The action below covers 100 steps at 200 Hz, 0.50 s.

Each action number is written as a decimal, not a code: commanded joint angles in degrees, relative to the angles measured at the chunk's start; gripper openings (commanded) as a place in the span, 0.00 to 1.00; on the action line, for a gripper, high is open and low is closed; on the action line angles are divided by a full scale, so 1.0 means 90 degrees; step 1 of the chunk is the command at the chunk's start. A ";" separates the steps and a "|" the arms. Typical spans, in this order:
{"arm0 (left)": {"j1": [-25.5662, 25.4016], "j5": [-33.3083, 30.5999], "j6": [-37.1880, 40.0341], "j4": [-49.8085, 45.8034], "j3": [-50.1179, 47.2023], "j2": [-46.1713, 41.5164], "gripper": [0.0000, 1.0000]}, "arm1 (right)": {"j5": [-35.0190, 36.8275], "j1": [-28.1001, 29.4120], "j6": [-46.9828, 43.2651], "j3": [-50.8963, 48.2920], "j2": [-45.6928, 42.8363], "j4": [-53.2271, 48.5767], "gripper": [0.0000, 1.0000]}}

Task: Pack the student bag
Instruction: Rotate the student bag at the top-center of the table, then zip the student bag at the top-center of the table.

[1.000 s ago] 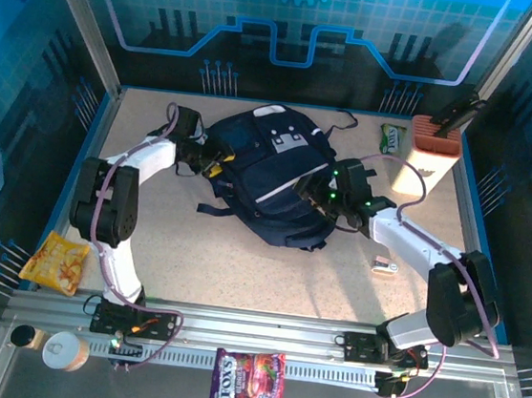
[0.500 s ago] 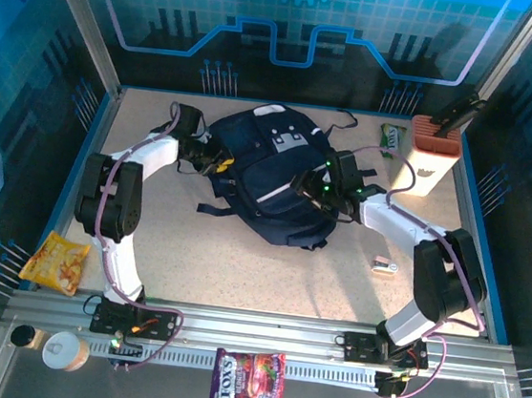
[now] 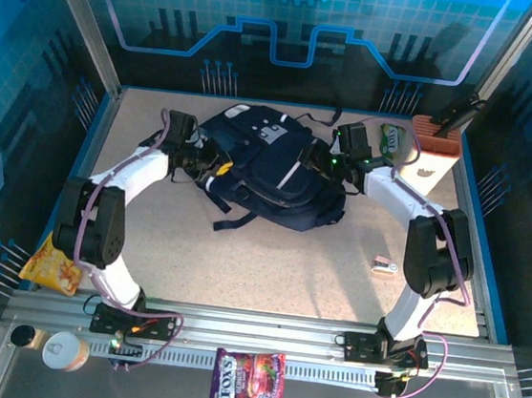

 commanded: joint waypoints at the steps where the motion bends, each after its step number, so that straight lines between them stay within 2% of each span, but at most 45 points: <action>1: -0.0303 0.0529 -0.0410 0.0541 -0.0359 -0.0341 0.00 | 0.0239 -0.0109 -0.0605 0.0230 -0.0039 -0.0206 0.68; 46: -0.0484 0.0194 -0.1111 0.1088 -0.0731 -0.0467 0.00 | 0.1494 0.0099 -0.0803 0.0073 -0.1208 -0.1733 0.72; 68: -0.0540 0.0157 -0.1324 0.1231 -0.0771 -0.0524 0.00 | 0.2063 0.0692 -0.0472 -0.0284 -0.1827 -0.2122 0.70; 100: -0.0588 0.0078 -0.1537 0.1383 -0.0824 -0.0646 0.00 | 0.2418 0.1870 0.0858 -0.0639 -0.2085 -0.2113 0.63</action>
